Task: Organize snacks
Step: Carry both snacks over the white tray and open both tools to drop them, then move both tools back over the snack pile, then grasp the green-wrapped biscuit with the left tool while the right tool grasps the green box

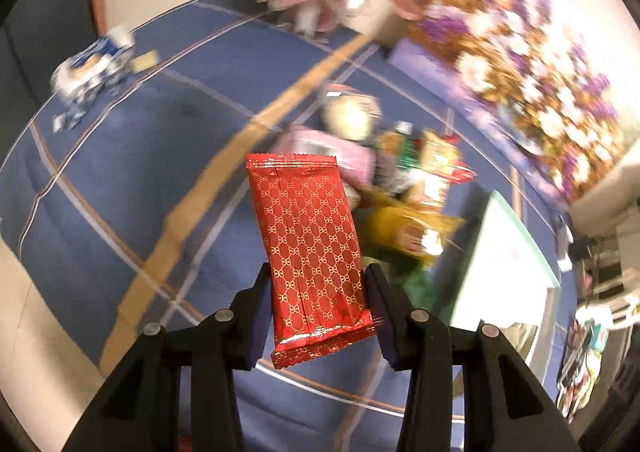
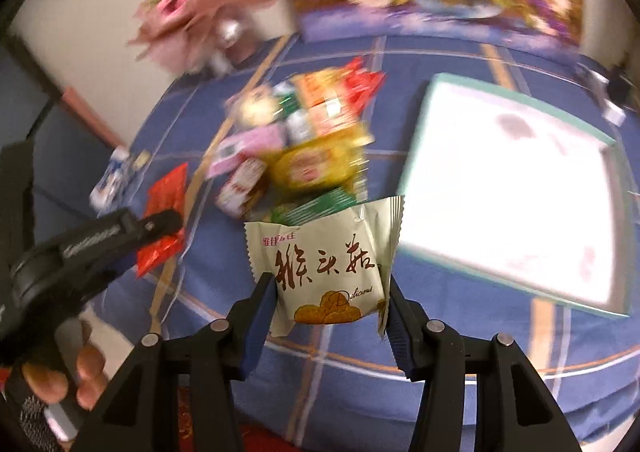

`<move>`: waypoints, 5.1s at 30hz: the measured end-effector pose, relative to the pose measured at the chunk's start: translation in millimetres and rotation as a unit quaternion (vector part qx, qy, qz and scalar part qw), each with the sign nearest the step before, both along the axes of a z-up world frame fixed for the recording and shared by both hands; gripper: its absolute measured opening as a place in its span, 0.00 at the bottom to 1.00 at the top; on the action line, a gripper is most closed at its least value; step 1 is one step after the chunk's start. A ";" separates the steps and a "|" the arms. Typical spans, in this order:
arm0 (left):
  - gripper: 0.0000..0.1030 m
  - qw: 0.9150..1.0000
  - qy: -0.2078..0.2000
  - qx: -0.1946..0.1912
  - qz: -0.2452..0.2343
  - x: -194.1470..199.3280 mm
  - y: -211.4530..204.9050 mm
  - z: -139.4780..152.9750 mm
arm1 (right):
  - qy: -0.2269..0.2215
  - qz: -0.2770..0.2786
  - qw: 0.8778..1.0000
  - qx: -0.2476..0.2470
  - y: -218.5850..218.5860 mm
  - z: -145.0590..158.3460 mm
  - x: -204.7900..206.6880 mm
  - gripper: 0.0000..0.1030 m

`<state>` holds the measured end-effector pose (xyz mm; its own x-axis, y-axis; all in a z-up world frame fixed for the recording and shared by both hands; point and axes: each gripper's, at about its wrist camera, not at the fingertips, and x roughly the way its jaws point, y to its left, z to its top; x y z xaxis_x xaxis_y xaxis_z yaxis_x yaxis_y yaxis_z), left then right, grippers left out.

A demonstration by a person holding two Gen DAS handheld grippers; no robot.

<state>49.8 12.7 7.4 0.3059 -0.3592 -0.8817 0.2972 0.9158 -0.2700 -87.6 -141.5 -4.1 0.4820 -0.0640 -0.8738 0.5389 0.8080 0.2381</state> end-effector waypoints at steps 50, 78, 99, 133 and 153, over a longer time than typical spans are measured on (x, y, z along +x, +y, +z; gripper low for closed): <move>0.86 0.981 -0.058 0.072 -0.173 -66.6 -197.4 -27.3 | 0.108 -0.269 0.957 0.015 -159.6 -40.0 -90.4 0.65; 0.93 0.990 -0.073 0.087 -0.086 -23.6 -145.9 -13.2 | 0.076 -0.214 0.974 -0.011 -138.2 -32.4 -63.8 1.00; 0.93 0.994 -0.065 0.086 -0.010 14.0 -87.9 2.2 | -0.018 -0.189 0.982 0.006 -116.6 -8.0 -45.2 1.00; 0.93 0.992 0.090 0.082 0.035 64.2 -27.1 -80.6 | 0.072 -0.013 0.997 -0.029 -16.8 -56.1 71.5 0.99; 0.76 0.984 0.139 0.108 -0.035 36.8 -83.3 -120.3 | 0.103 -0.053 0.993 -0.021 -52.4 -58.1 38.3 0.99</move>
<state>86.7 -70.6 -113.0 0.0231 -0.1657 -0.9859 0.3042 0.9406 -0.1510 -49.2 -193.9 -62.2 0.2828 -0.1434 -0.9484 0.6547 0.7515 0.0816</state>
